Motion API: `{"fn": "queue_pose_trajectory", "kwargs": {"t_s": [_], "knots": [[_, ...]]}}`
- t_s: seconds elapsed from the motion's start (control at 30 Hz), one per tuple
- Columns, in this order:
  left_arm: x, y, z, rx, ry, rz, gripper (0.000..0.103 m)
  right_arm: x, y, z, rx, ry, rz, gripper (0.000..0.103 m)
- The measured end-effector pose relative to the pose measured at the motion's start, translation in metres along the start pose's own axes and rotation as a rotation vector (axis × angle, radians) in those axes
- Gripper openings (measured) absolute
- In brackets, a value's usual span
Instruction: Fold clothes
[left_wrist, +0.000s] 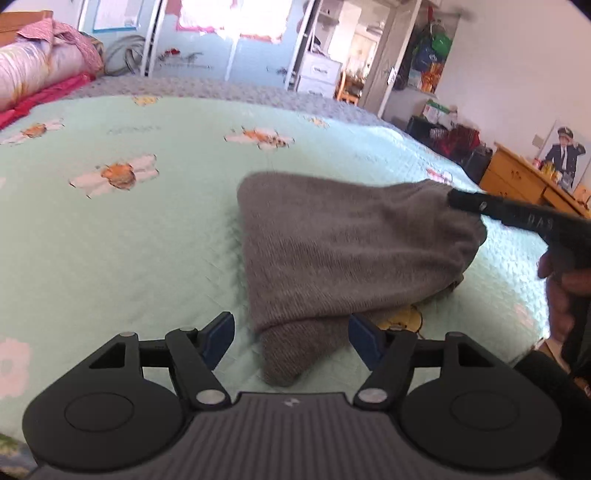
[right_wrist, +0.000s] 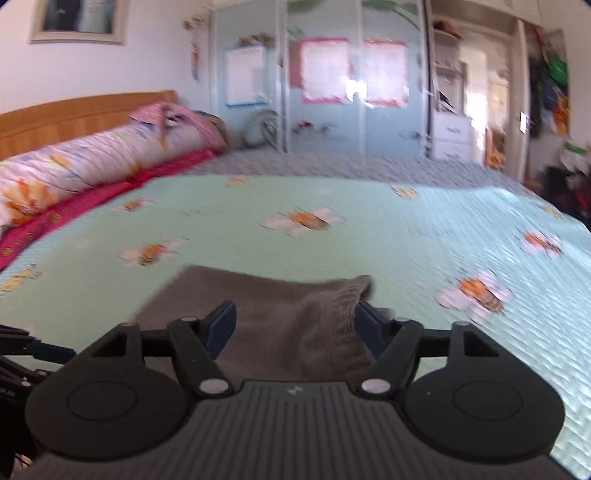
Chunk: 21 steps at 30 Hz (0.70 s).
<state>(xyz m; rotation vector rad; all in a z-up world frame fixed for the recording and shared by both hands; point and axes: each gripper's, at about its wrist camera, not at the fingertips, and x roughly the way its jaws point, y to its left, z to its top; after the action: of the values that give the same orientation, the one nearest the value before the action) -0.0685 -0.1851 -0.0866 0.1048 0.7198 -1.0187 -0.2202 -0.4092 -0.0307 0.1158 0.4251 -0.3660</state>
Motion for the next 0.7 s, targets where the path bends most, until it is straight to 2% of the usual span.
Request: {"fn": "queue_pose_trajectory", "kwargs": {"t_s": [0.07, 0.17, 0.27, 0.4, 0.47, 0.5, 0.57, 0.6, 0.7], "knots": [[0.002, 0.001, -0.002, 0.005, 0.021, 0.014, 0.071, 0.008, 0.010, -0.007, -0.038, 0.004, -0.002, 0.081], [0.006, -0.002, -0.006, 0.008, 0.057, 0.009, 0.071, 0.017, 0.002, -0.006, -0.083, 0.006, -0.170, 0.079], [0.008, -0.003, -0.012, 0.020, 0.073, -0.002, 0.071, -0.002, -0.016, -0.005, -0.042, -0.023, -0.229, 0.079], [0.009, -0.003, -0.015, 0.025, 0.072, -0.010, 0.071, -0.010, -0.032, -0.011, 0.025, -0.013, -0.227, 0.079], [0.006, -0.007, -0.014, 0.038, 0.056, -0.015, 0.071, -0.009, -0.034, -0.014, 0.076, -0.019, -0.192, 0.076], [0.004, -0.008, -0.013, 0.045, 0.048, -0.015, 0.071, -0.004, -0.034, -0.016, 0.078, 0.000, -0.182, 0.070], [0.000, -0.008, -0.011, 0.048, 0.034, -0.014, 0.071, 0.011, -0.038, -0.032, 0.106, 0.093, -0.227, 0.062], [-0.002, -0.008, -0.010, 0.046, 0.031, -0.012, 0.071, 0.017, -0.046, -0.036, 0.157, 0.121, -0.237, 0.062], [-0.005, -0.005, -0.007, 0.035, 0.018, -0.004, 0.071, 0.004, -0.056, -0.036, 0.279, 0.083, -0.217, 0.062]]}}
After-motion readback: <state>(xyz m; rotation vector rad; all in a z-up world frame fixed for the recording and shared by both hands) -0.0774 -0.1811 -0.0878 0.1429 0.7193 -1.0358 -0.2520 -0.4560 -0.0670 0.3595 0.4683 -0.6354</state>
